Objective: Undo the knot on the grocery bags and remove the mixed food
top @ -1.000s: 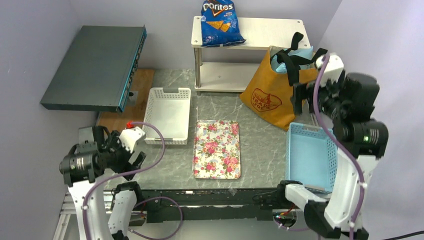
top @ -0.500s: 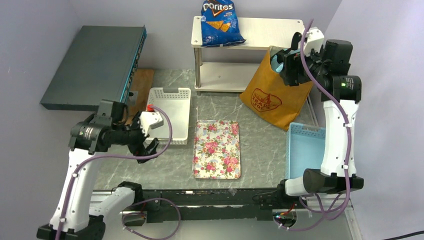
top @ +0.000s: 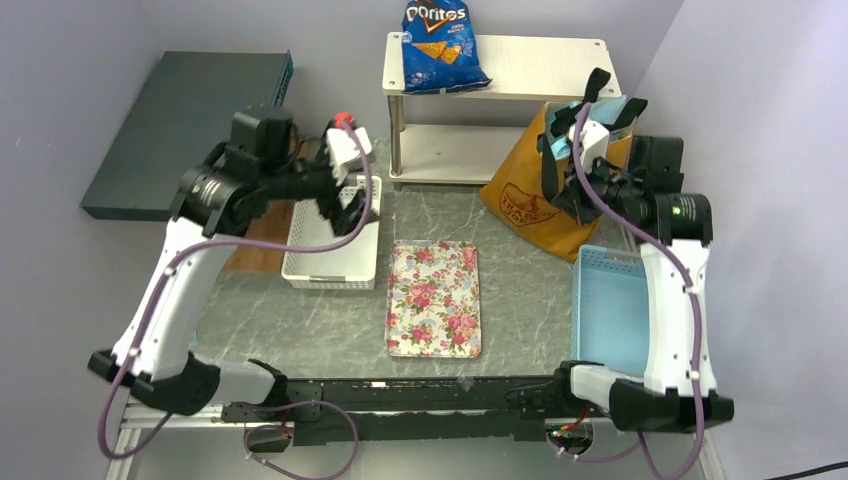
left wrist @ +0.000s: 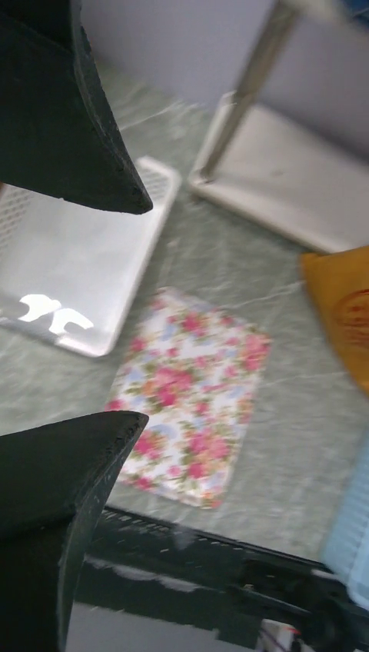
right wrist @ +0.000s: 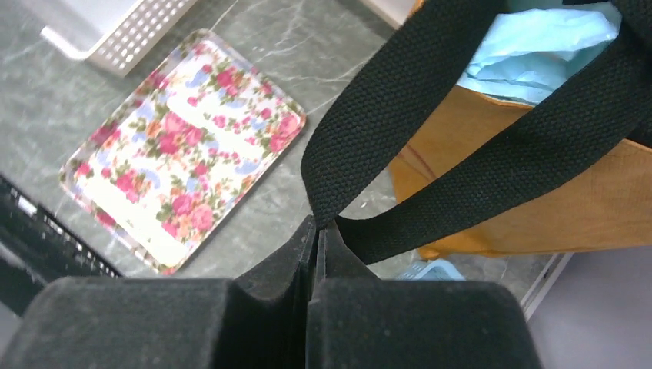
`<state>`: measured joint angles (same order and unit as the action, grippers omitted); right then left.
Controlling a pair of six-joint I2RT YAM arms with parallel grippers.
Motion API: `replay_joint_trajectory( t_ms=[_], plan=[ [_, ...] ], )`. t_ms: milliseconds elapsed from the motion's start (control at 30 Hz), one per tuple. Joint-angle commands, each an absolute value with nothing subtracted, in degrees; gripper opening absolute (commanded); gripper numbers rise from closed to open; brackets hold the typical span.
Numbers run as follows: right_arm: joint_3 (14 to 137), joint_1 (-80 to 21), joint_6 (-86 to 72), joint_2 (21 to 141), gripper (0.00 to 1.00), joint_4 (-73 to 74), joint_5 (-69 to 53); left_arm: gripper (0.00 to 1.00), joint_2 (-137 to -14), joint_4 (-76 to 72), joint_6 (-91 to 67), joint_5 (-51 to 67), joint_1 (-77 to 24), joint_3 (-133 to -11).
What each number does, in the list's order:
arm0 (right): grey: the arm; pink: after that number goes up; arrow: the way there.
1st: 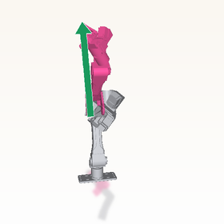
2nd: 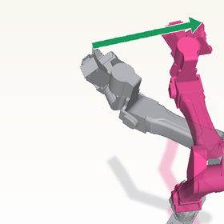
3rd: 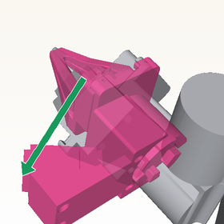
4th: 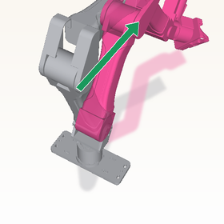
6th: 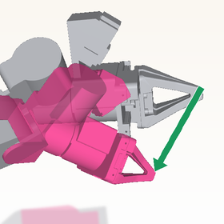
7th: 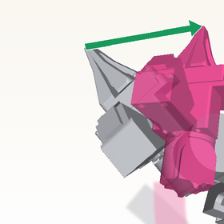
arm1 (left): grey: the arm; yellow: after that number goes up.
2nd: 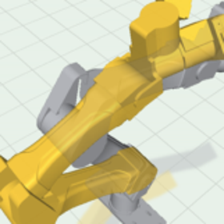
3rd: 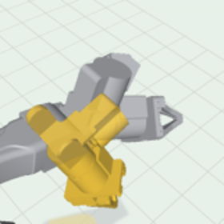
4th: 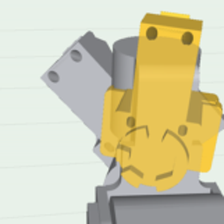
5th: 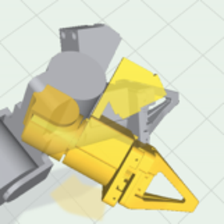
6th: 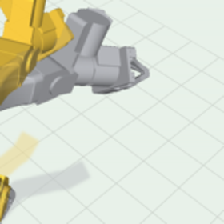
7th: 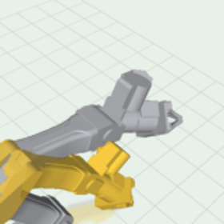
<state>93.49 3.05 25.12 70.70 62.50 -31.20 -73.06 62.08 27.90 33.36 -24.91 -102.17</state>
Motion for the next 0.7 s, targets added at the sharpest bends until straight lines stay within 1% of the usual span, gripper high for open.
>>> replay_joint_trajectory(
  t_ms=[0,100,200,300,367,433,500,667],
  plan=[
    [88.9,2.3,34.7,64.5,0.00,69.3,-37.6,0.99,-80.7,48.6,23.8,33.5,-32.4,-112.4],
    [86.1,2.3,38.7,62.3,0.00,73.6,-39.4,0.99,-85.7,40.5,25.9,31.3,-38.5,-116.9],
    [83.8,2.2,39.9,60.6,0.00,74.7,-39.7,0.99,-91.3,33.6,25.2,30.6,-42.5,-120.5],
    [82.3,2.2,40.0,59.4,0.01,74.8,-39.8,0.94,-97.3,28.4,22.3,28.7,-46.1,-124.4],
    [81.3,2.2,39.2,58.4,0.03,74.1,-39.4,0.92,-100.8,24.6,20.5,24.9,-48.3,-126.0],
    [80.3,2.3,38.5,57.1,0.05,72.9,-39.0,0.92,-104.1,21.1,17.6,20.2,-50.0,-127.2],
    [79.0,2.3,37.0,55.7,0.06,71.2,-38.9,0.94,-107.0,18.4,14.0,15.5,-51.1,-128.2],
    [76.3,2.3,34.5,51.9,0.09,68.3,-40.2,0.94,-113.1,16.3,7.4,11.3,-52.6,-130.6]
  ],
)
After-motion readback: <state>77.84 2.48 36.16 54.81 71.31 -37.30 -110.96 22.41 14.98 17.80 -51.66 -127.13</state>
